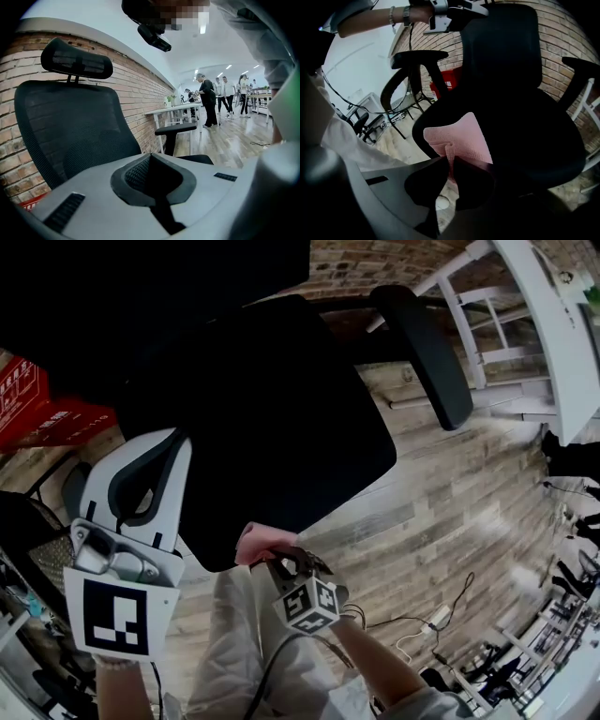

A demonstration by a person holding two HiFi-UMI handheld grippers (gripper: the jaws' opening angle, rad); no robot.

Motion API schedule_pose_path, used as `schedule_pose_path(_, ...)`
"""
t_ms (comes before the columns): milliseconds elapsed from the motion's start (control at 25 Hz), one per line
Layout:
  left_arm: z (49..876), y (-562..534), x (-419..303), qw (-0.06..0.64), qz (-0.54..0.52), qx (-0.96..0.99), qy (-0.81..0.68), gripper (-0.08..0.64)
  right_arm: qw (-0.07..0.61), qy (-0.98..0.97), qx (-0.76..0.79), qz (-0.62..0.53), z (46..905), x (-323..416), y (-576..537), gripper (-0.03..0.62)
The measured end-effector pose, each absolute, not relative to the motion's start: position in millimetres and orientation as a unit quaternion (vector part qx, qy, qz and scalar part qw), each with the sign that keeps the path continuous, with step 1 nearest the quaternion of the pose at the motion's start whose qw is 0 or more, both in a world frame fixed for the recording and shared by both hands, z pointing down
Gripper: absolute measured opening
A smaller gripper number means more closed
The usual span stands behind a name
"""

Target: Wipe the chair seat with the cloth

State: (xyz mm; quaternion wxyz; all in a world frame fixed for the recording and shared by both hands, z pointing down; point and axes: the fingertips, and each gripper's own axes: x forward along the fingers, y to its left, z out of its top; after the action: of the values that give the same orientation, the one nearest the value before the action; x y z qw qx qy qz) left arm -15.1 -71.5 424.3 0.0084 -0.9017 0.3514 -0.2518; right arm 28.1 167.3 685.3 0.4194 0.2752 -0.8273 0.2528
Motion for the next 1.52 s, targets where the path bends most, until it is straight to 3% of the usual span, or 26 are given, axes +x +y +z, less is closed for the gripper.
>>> schedule_pose_path(800,427,-72,8,0.009,-0.257,-0.91,0.326,0.018,0.472,-0.672,0.518,0.24,686,284,66,0.055)
schedule_pose_path(1160,413,-67,9,0.018,-0.247,-0.912,0.327,0.018,0.476,-0.677,0.515,0.223,671,284,64,0.055)
schedule_pose_path(1520,336,-39,3,0.022,-0.227,-0.915,0.332,0.018,0.402,-0.718,0.523,0.221,571,230,83,0.055)
